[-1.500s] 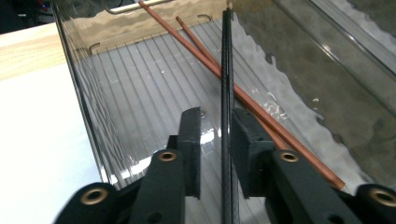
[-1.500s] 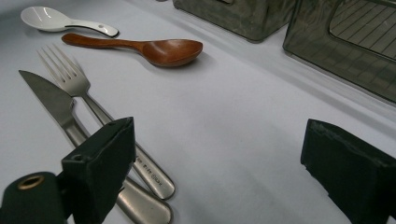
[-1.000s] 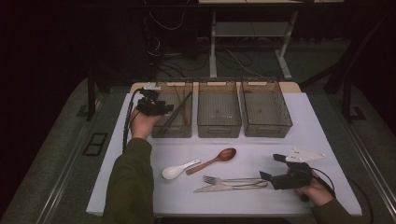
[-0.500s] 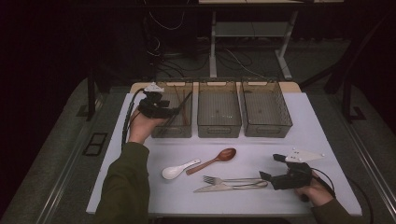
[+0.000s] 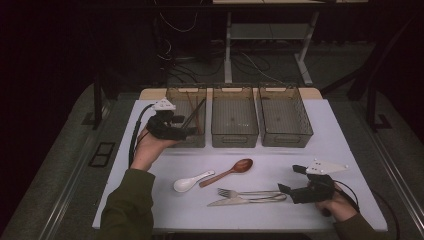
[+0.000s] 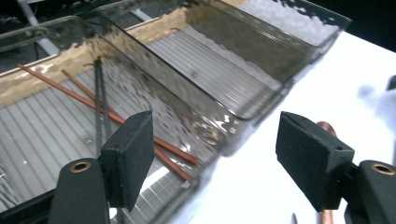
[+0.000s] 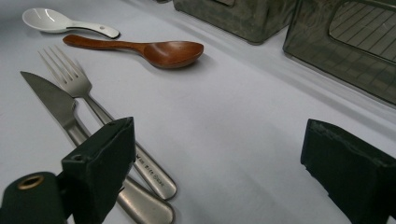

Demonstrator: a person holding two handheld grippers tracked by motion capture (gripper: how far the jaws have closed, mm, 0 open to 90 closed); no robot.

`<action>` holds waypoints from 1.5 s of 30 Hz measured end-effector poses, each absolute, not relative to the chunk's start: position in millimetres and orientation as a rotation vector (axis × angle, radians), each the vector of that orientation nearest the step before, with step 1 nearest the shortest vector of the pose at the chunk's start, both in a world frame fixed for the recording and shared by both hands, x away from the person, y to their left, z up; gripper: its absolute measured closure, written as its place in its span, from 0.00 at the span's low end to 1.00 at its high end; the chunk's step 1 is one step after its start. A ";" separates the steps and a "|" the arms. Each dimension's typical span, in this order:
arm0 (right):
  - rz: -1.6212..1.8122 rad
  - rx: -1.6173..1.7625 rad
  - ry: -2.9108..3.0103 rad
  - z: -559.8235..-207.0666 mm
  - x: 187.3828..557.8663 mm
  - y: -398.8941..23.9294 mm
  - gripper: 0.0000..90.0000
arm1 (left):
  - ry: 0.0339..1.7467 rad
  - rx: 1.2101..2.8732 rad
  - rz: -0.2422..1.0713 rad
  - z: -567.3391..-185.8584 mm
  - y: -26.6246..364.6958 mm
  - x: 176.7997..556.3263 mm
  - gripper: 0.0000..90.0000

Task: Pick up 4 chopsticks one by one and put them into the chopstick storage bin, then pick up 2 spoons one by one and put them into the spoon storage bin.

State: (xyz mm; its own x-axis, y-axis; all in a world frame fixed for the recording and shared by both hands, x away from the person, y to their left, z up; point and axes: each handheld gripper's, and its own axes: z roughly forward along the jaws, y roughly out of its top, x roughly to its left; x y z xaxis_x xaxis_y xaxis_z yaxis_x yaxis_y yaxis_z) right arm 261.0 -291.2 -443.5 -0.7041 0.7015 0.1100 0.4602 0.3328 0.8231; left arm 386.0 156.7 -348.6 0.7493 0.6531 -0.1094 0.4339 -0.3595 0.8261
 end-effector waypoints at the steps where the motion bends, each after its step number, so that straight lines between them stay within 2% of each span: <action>1: 1.306 1.043 2.338 -443.8 261.0 -290.9 0.11 | 0.811 2.012 0.296 -348.7 156.7 382.2 0.29; 12: 1.306 1.055 2.339 -443.6 261.0 -291.1 0.11 | 0.745 2.003 0.279 -352.6 152.6 349.0 0.25; 45: 1.305 1.046 2.336 -443.8 261.4 -290.6 0.11 | 0.712 1.998 0.306 -394.3 157.3 289.5 0.00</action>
State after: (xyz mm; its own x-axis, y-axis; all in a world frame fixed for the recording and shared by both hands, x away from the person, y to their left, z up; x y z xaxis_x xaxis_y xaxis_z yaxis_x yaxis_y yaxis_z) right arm 261.4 -290.6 -443.8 -0.7039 0.7018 0.1094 0.4610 0.3342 0.8220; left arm 289.5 157.3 -394.3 0.7982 0.5979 -0.0738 0.3576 -0.3716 0.8568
